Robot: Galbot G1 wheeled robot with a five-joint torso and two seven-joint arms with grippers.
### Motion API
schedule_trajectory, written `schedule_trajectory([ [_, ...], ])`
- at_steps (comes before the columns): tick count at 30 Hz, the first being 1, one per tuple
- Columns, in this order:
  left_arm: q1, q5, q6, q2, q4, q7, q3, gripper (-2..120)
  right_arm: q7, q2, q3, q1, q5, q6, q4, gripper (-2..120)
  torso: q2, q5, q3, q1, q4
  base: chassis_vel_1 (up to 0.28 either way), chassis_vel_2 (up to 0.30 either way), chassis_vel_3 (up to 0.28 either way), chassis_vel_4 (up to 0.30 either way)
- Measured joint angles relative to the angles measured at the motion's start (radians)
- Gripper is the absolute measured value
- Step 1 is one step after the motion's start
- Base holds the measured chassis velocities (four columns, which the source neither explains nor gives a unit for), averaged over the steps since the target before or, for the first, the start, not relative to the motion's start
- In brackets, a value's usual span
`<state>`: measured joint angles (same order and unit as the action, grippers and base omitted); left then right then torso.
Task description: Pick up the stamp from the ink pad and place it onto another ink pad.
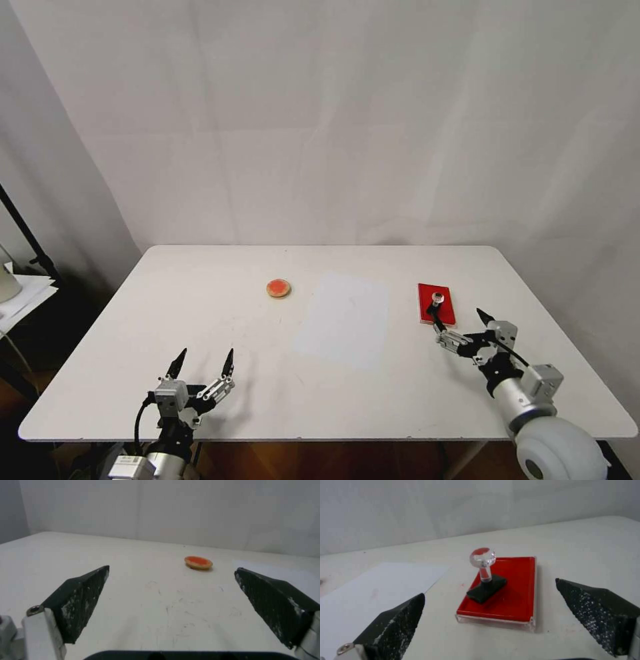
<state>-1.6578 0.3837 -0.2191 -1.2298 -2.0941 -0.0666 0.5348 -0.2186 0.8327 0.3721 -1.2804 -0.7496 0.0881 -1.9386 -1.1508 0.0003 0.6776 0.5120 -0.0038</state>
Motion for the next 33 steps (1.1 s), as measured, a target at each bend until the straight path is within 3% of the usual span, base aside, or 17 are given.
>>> schedule_trajectory([
  [8,0.0,0.0,0.0,0.0,0.0,0.0,0.0,100,0.028,0.02,-0.097,0.147,-0.006,-0.002,0.122,100,0.0,-0.0001,0.0,0.0,0.0003,0.0,0.0,0.0,0.0],
  [19,0.0,0.0,0.0,0.0,0.0,0.0,0.0,100,0.038,0.033,-0.116,0.211,-0.003,-0.021,0.202,96,0.0,-0.0003,0.0,0.0,0.0,0.0,0.0,0.0,0.0],
  [27,0.0,0.0,0.0,0.0,0.0,0.0,0.0,100,0.042,0.04,-0.139,0.243,-0.003,-0.022,0.228,76,0.0,-0.0003,0.0,0.0,0.0002,0.0,0.0,0.0,0.0],
  [31,0.0,0.0,0.0,0.0,0.0,0.0,0.0,100,0.038,0.041,-0.148,0.246,-0.004,-0.019,0.24,58,0.0,-0.0003,0.0,0.0,0.0001,0.0,0.0,0.0,0.0],
  [33,0.0,0.0,0.0,0.0,0.0,0.0,0.0,100,0.036,0.041,-0.149,0.247,-0.004,-0.019,0.243,54,0.0,-0.0003,0.0,0.0,0.0001,0.0,0.0,0.0,0.0],
])
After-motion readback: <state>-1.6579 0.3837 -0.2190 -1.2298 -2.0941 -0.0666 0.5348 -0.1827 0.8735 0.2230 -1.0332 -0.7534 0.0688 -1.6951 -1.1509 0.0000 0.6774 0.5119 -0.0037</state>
